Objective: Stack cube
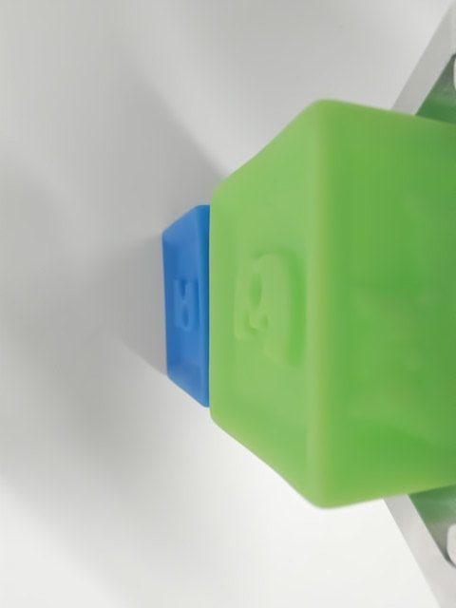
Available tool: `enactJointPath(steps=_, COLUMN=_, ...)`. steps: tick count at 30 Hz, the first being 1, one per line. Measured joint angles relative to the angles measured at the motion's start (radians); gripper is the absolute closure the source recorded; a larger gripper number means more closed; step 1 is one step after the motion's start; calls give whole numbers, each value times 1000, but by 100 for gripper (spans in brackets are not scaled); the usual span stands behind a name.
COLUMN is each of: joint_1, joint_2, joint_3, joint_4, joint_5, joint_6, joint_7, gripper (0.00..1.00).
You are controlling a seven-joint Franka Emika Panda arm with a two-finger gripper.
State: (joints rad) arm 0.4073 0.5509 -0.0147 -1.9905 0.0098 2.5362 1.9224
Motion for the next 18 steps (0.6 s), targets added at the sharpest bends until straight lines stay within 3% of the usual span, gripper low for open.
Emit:
enactJointPath(steps=13, joint_1=0, joint_2=23, joint_3=0, joint_4=5, joint_5=0, joint_6=21, joint_7=0, gripper=100)
enactJointPath(steps=14, joint_1=0, joint_2=23, joint_3=0, joint_4=5, joint_5=0, joint_6=21, joint_7=0, gripper=0)
enactJointPath(steps=18, joint_1=0, joint_2=23, joint_3=0, joint_4=5, joint_5=0, joint_6=21, joint_7=0, gripper=0)
